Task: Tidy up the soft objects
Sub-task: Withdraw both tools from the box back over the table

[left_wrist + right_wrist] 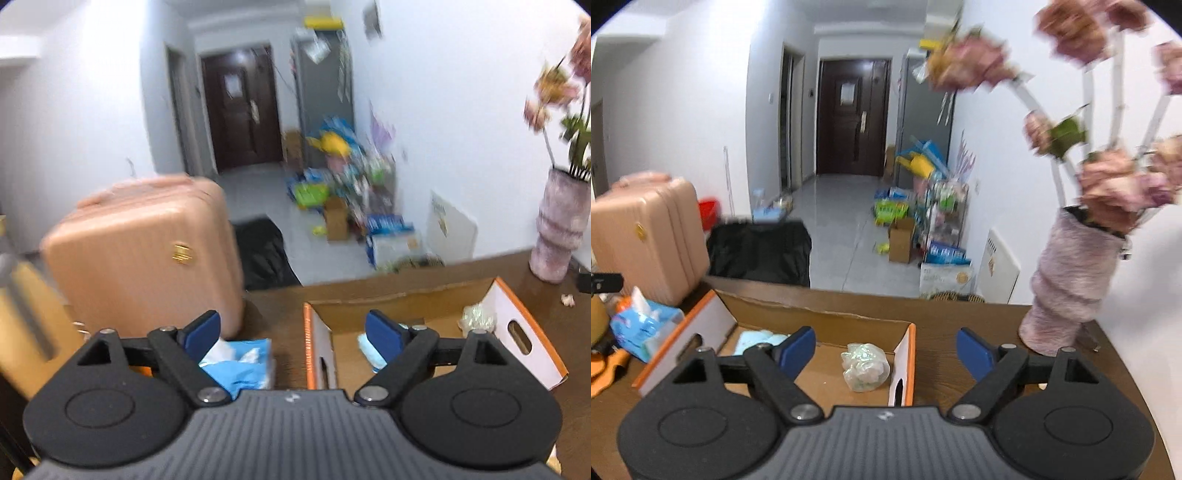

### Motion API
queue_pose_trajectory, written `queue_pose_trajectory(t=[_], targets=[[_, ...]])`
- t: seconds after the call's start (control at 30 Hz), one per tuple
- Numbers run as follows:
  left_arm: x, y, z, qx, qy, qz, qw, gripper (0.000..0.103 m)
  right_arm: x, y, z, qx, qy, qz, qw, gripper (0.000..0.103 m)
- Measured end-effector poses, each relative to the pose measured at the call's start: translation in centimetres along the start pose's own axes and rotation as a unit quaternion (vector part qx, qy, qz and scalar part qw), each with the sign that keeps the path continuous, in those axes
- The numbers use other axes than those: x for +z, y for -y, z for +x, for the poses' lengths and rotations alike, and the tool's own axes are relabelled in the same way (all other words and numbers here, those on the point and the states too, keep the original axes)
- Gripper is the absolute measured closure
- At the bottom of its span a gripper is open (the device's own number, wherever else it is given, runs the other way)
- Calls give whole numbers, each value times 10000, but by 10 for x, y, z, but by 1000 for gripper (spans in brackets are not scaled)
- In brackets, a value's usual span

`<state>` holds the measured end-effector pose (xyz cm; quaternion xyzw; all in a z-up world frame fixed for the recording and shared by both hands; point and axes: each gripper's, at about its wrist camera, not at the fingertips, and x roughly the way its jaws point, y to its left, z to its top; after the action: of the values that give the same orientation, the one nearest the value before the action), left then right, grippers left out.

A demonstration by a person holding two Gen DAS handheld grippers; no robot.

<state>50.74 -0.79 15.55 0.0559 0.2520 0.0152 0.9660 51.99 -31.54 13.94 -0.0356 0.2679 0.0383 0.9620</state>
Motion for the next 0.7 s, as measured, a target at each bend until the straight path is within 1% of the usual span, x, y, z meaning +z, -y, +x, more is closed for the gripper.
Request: queue_pose_trajectory(t=[0.03,0.1,0.17,0.23,0.33,0.37,0.47,0.53,0.6,0.7], targets=[[-8,-3,-16,126,197,-44,9997,7,-7,0,-19,36,230,21,9997,18],[-29,-4,-51,244,557,-57,9981,5,-23,-1,-54,25,642,117,9979,11],[-52,-4,-81,252,837,-89,9961,2,-43,-3,-92,-9,1036,246,9943,10],[-76,-6,-113,152,1067,-234,9939,0,-62,-8,-121,30,1262,284,9916,10],[-115,-10,-156,-34,1188,-446,9919,0,-94,-21,-165,94,1590,341,9866,5],[-127,-11,-168,-34,1233,-438,9914,0,-105,-26,-178,101,1667,358,9853,1],[-170,-16,-206,-12,1298,-384,9908,0,-147,-39,-218,190,1897,452,9806,0],[-195,-20,-225,9,1202,-468,9916,0,-177,-50,-240,244,1917,519,9798,0],[-220,-25,-241,-34,1083,-564,9925,0,-204,-60,-255,149,1874,615,9802,0],[-256,-28,-262,-8,891,-555,9945,0,-246,-78,-276,175,1783,598,9820,0]])
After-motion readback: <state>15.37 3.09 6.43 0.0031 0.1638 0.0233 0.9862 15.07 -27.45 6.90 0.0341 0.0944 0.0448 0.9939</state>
